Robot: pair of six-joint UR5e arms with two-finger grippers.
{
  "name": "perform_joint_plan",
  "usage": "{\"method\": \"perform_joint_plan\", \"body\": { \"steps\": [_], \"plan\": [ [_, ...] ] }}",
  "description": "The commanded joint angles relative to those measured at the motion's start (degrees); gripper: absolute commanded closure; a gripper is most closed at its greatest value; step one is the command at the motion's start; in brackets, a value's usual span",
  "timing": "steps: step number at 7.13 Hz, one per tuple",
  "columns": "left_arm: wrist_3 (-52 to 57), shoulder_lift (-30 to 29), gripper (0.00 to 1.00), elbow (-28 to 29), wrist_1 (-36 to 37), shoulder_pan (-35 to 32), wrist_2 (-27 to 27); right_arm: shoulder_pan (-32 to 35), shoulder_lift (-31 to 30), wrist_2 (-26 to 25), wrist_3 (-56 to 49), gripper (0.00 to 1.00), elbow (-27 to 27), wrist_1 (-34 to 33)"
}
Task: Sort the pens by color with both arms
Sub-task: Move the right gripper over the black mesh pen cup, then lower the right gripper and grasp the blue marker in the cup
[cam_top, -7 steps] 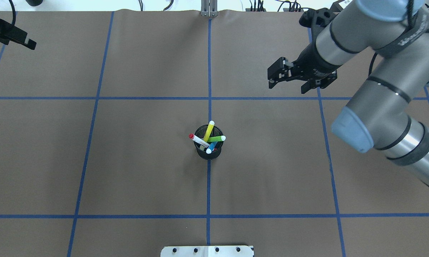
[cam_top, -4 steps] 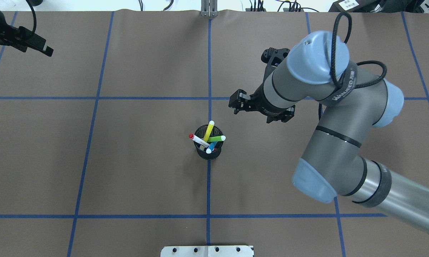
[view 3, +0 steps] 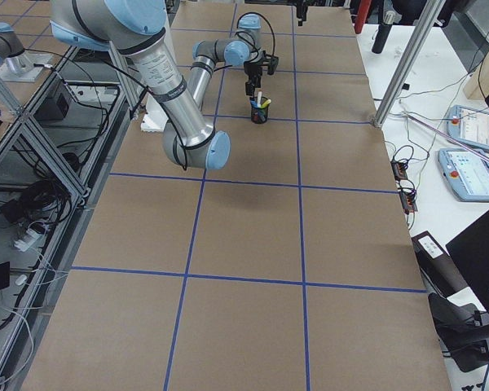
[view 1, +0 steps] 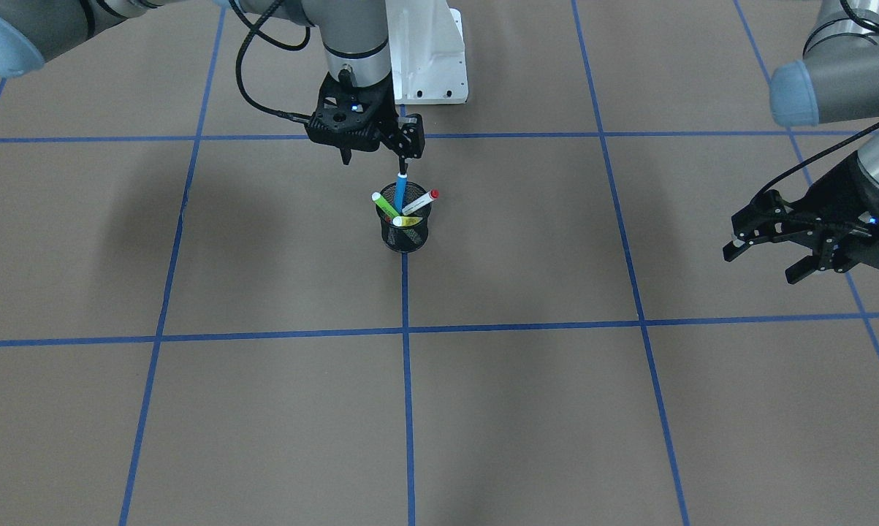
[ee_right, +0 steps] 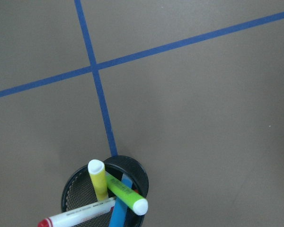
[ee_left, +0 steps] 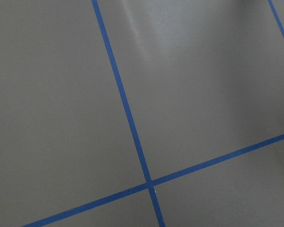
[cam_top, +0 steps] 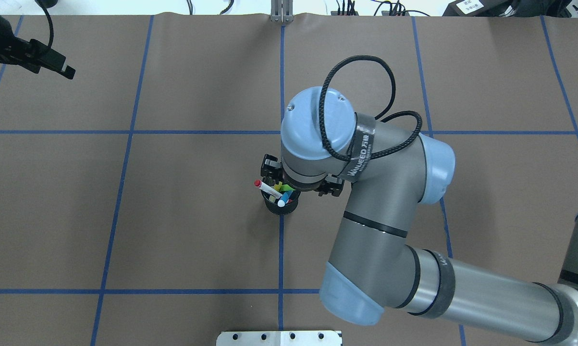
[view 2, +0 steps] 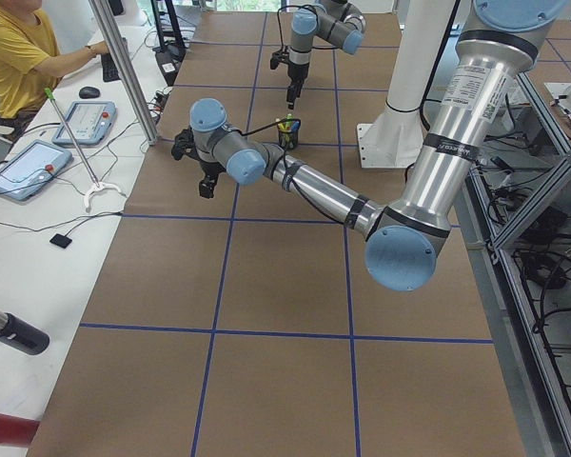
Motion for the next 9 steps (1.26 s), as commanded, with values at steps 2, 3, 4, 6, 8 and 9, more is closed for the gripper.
{"method": "perform_joint_plan", "body": {
  "steps": [2,3,4,6,8,9],
  "plan": [
    [0.17,0.06,0.00,0.02,0.02,0.00,0.00,-1.89,2.44,-0.63,-4.94,0.35,-3.40,-1.20],
    [0.08,0.06,0.00,0.02,0.02,0.00,0.00,-1.89,2.53,-0.63,-6.02,0.35,-4.45,-1.12],
    [0.00,0.06,0.00,-0.15,-0.07,0.00,0.00,-1.98,2.71,-0.37,-6.20,0.38,-5.59,-1.03],
    [-0.09,0.15,0.00,-0.06,-0.33,0.00,0.00,-2.24,3.32,-0.45,-10.15,0.45,-7.01,-0.85],
    [-0.09,0.33,0.00,-0.15,-0.42,0.00,0.00,-2.50,3.41,-0.45,-10.69,0.50,-7.89,-0.50],
    [-0.09,0.33,0.00,-0.15,-0.77,0.00,0.00,-2.59,3.50,-0.37,-10.78,0.50,-8.15,0.63]
  ]
}}
